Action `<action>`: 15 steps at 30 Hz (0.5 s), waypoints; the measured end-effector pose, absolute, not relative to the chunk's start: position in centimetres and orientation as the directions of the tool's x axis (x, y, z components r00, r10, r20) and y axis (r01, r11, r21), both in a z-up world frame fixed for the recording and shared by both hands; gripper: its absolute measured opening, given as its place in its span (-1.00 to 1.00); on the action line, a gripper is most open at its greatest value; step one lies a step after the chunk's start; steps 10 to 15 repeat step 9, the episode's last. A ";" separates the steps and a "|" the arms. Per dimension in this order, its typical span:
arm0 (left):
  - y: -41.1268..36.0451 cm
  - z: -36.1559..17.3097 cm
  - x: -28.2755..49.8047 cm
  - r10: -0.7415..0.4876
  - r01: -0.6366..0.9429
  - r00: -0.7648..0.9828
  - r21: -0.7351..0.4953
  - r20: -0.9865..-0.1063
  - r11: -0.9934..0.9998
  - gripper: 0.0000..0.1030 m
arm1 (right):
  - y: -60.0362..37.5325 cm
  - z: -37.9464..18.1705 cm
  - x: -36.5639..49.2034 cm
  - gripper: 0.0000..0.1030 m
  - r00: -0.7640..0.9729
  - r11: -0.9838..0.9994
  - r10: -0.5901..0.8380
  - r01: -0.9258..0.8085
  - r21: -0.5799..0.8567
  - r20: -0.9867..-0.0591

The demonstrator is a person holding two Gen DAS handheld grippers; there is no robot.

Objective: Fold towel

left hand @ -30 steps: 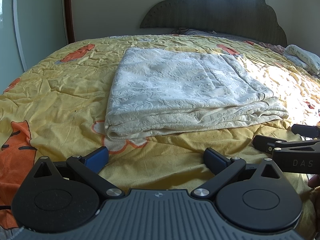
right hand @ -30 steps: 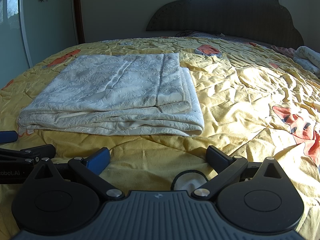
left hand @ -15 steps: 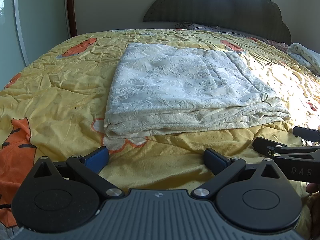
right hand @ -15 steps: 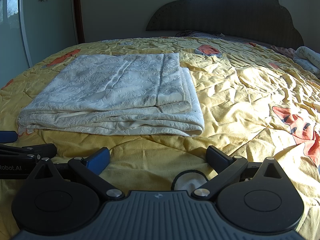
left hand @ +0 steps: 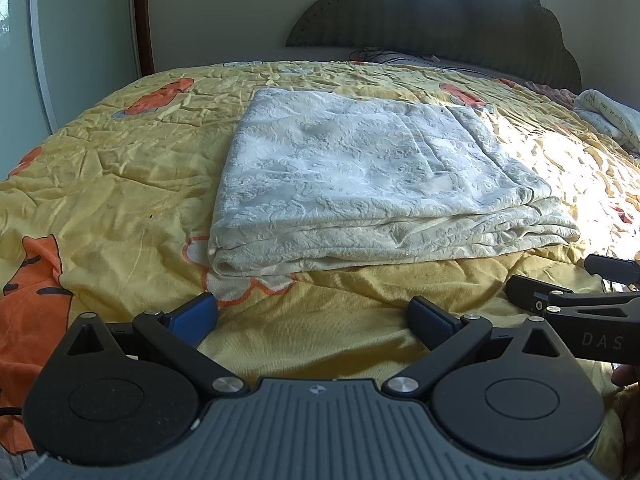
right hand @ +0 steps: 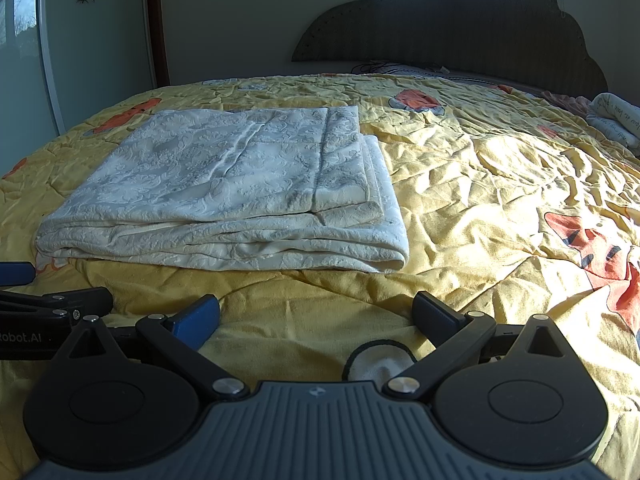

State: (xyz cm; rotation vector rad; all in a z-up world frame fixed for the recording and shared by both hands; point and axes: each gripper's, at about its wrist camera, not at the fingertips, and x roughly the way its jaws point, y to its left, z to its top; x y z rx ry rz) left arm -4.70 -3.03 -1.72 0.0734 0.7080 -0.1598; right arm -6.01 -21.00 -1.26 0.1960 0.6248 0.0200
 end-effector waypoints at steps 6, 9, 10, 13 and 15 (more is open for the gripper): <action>-2.8 -1.7 -5.2 -0.115 0.141 0.766 -0.009 -0.633 0.990 0.99 | -21.0 -1.3 -6.0 1.00 0.811 0.981 0.078 0.041 0.188 -0.579; -3.0 -1.7 -5.2 -0.105 0.140 0.766 0.005 -0.634 0.990 1.00 | -21.0 -1.3 -6.0 1.00 0.811 0.981 0.078 0.041 0.189 -0.579; -3.0 -1.7 -5.2 -0.105 0.140 0.766 0.005 -0.634 0.990 1.00 | -21.0 -1.3 -6.0 1.00 0.811 0.981 0.078 0.041 0.189 -0.579; -3.0 -1.7 -5.2 -0.105 0.140 0.766 0.005 -0.634 0.990 1.00 | -21.0 -1.3 -6.0 1.00 0.811 0.981 0.078 0.041 0.189 -0.579; -3.0 -1.7 -5.2 -0.105 0.140 0.766 0.005 -0.634 0.990 1.00 | -21.0 -1.3 -6.0 1.00 0.811 0.981 0.078 0.041 0.189 -0.579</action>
